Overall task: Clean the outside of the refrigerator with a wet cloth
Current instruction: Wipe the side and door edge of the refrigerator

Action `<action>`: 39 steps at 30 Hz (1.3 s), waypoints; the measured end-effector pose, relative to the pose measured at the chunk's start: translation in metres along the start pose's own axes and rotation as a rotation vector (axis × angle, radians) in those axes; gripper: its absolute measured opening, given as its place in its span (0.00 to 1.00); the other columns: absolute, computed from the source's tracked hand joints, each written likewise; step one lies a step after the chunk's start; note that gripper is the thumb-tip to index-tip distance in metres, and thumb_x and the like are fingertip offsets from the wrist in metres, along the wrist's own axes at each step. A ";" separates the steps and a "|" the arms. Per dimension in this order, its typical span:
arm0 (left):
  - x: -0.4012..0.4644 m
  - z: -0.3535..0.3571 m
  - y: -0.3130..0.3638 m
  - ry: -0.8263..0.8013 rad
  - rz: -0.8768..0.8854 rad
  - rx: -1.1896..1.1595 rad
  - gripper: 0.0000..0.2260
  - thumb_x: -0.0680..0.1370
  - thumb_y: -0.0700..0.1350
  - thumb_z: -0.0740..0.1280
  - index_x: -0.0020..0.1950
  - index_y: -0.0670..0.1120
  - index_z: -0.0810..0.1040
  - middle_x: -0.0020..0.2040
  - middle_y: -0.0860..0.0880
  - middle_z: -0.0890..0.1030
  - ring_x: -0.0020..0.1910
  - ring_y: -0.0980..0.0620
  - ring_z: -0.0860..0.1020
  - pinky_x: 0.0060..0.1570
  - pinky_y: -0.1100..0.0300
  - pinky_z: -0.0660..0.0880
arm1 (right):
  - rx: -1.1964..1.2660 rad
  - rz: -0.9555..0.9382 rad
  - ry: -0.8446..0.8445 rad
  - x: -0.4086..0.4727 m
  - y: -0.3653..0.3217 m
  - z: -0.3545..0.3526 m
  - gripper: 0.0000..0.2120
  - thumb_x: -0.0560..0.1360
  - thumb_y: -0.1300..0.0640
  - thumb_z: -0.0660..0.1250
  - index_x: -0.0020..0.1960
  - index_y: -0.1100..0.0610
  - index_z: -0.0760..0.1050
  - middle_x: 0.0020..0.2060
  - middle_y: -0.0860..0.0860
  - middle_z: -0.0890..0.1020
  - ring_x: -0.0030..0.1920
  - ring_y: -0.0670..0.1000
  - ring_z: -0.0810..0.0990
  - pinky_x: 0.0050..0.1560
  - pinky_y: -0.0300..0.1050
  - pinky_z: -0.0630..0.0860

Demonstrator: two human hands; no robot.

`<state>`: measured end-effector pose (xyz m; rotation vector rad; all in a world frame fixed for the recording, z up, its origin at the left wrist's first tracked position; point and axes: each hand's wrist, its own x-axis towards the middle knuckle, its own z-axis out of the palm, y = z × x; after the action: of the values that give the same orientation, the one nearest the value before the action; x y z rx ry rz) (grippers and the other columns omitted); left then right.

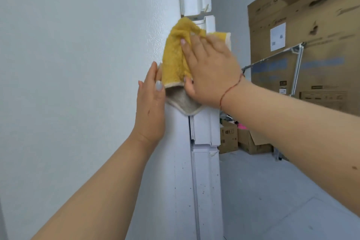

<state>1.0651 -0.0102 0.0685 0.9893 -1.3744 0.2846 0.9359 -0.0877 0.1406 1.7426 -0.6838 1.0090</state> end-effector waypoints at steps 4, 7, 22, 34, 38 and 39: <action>0.000 -0.004 -0.003 -0.026 0.003 0.067 0.35 0.76 0.63 0.44 0.78 0.47 0.59 0.62 0.86 0.56 0.71 0.77 0.53 0.78 0.50 0.46 | 0.040 0.051 -0.099 -0.069 -0.030 0.010 0.36 0.71 0.44 0.54 0.72 0.67 0.64 0.67 0.70 0.68 0.68 0.65 0.68 0.72 0.54 0.54; 0.000 -0.004 -0.006 -0.006 0.020 0.069 0.34 0.77 0.64 0.43 0.78 0.49 0.60 0.69 0.76 0.55 0.73 0.73 0.51 0.78 0.53 0.44 | 0.105 0.140 -0.101 -0.130 -0.025 0.030 0.33 0.72 0.46 0.57 0.72 0.64 0.65 0.68 0.70 0.66 0.69 0.68 0.66 0.72 0.59 0.56; -0.003 0.007 -0.013 0.028 0.110 0.200 0.30 0.80 0.58 0.44 0.78 0.45 0.58 0.78 0.51 0.61 0.78 0.61 0.52 0.76 0.60 0.39 | 1.580 0.711 -0.029 -0.142 -0.049 0.048 0.10 0.81 0.55 0.58 0.46 0.53 0.76 0.33 0.43 0.75 0.36 0.38 0.74 0.40 0.30 0.71; -0.022 0.044 0.038 -0.287 -0.013 -0.080 0.20 0.75 0.54 0.61 0.66 0.52 0.75 0.59 0.55 0.80 0.62 0.58 0.76 0.64 0.57 0.72 | 2.014 1.029 0.045 -0.112 0.003 -0.028 0.04 0.68 0.60 0.74 0.39 0.58 0.79 0.38 0.61 0.82 0.39 0.56 0.80 0.49 0.58 0.78; -0.010 0.045 0.037 -0.550 -0.295 -0.315 0.17 0.74 0.53 0.67 0.59 0.45 0.79 0.54 0.46 0.83 0.53 0.48 0.81 0.56 0.52 0.77 | 2.354 1.098 0.086 -0.095 0.027 -0.041 0.12 0.68 0.58 0.70 0.47 0.63 0.75 0.36 0.57 0.81 0.38 0.55 0.80 0.46 0.55 0.80; -0.009 0.045 0.038 -0.566 -0.341 -0.320 0.16 0.73 0.51 0.69 0.56 0.44 0.80 0.51 0.45 0.83 0.50 0.48 0.82 0.52 0.52 0.78 | 2.367 1.116 0.084 -0.093 0.029 -0.042 0.14 0.70 0.58 0.69 0.52 0.63 0.74 0.38 0.58 0.80 0.39 0.56 0.80 0.45 0.55 0.80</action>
<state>1.0067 -0.0172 0.0713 1.0509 -1.6544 -0.4942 0.8523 -0.0596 0.0812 2.9441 0.0593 3.5187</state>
